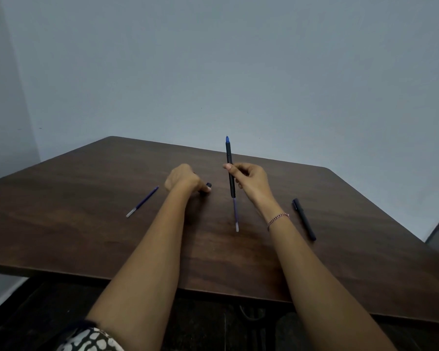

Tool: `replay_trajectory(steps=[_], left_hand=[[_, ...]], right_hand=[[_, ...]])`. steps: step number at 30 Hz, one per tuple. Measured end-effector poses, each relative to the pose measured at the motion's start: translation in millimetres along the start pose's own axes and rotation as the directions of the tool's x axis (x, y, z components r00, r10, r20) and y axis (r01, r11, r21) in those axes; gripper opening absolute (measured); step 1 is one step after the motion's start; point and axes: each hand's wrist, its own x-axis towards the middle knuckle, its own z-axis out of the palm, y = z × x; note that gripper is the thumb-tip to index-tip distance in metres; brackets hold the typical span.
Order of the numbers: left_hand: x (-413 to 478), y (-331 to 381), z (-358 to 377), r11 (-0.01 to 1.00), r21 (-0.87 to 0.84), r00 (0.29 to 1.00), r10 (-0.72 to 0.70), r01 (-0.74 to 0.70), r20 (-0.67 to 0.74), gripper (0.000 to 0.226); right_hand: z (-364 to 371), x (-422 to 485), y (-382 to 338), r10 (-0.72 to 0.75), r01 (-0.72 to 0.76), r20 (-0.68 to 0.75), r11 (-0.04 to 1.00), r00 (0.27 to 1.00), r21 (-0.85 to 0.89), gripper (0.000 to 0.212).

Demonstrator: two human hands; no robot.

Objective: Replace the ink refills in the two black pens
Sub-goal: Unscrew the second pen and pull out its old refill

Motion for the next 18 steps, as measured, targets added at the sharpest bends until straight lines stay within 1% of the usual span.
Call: replay_trajectory(steps=[2, 5, 7, 9, 10, 11, 12, 13, 14, 15, 16, 18], left_hand=[[-0.2, 0.0, 0.2, 1.0, 0.016, 0.999, -0.016, 0.015, 0.032, 0.049], [1.1, -2.6, 0.2, 1.0, 0.002, 0.998, -0.027, 0.027, 0.064, 0.047], [1.6, -3.9, -0.1, 1.0, -0.015, 0.998, -0.022, 0.023, 0.057, 0.05], [0.5, -2.7, -0.3, 1.0, -0.02, 0.999, -0.003, 0.002, -0.044, 0.053], [0.6, -1.2, -0.1, 0.996, -0.075, 0.993, 0.03, -0.039, -0.114, 0.049], [1.3, 1.1, 0.0, 0.974, -0.199, 0.986, 0.075, -0.104, -0.15, 0.043], [2.7, 3.7, 0.2, 0.901, -0.397, 0.982, 0.129, -0.174, -0.138, 0.037], [2.5, 7.2, -0.1, 0.774, -0.602, 0.979, 0.188, -0.199, -0.082, 0.032], [-0.4, 10.3, -1.0, 0.646, -0.741, 0.967, 0.255, -0.181, -0.014, 0.031], [-3.8, 12.4, -1.4, 0.549, -0.823, 0.944, 0.326, -0.149, 0.047, 0.031], [-6.2, 14.0, -1.3, 0.472, -0.874, 0.915, 0.393, -0.112, 0.095, 0.032], [-10.5, 16.6, -1.1, 0.352, -0.935, 0.846, 0.508, -0.037, 0.158, 0.032]], right_hand=[[0.6, 0.2, 0.1, -0.004, 0.004, -0.002, 1.0, 1.0, 0.009, 0.027], [0.7, 0.2, 1.0, -0.006, 0.006, -0.001, 1.0, 1.0, 0.022, 0.027], [0.0, 0.3, 1.6, -0.003, 0.003, 0.0, 1.0, 1.0, 0.03, 0.027], [-1.1, -0.2, 1.7, 0.001, -0.001, 0.009, 0.999, 1.0, 0.04, 0.026], [-1.3, -0.9, 1.3, 0.006, -0.007, 0.021, 0.999, 1.0, 0.05, 0.024], [-1.6, -1.6, 0.8, 0.014, -0.017, 0.042, 0.997, 0.999, 0.069, 0.021], [-1.9, -2.4, 0.3, 0.023, -0.03, 0.073, 0.995, 0.997, 0.096, 0.019], [-2.2, -3.4, -0.3, 0.03, -0.045, 0.11, 0.99, 0.993, 0.13, 0.017], [-2.5, -4.4, -1.2, 0.039, -0.065, 0.153, 0.984, 0.988, 0.167, 0.016], [-3.0, -5.4, -2.1, 0.05, -0.09, 0.199, 0.976, 0.979, 0.2, 0.016], [-3.6, -6.5, -3.0, 0.061, -0.117, 0.246, 0.968, 0.967, 0.221, 0.017], [-3.7, -8.9, -4.9, 0.072, -0.151, 0.319, 0.961, 0.945, 0.23, 0.018]])
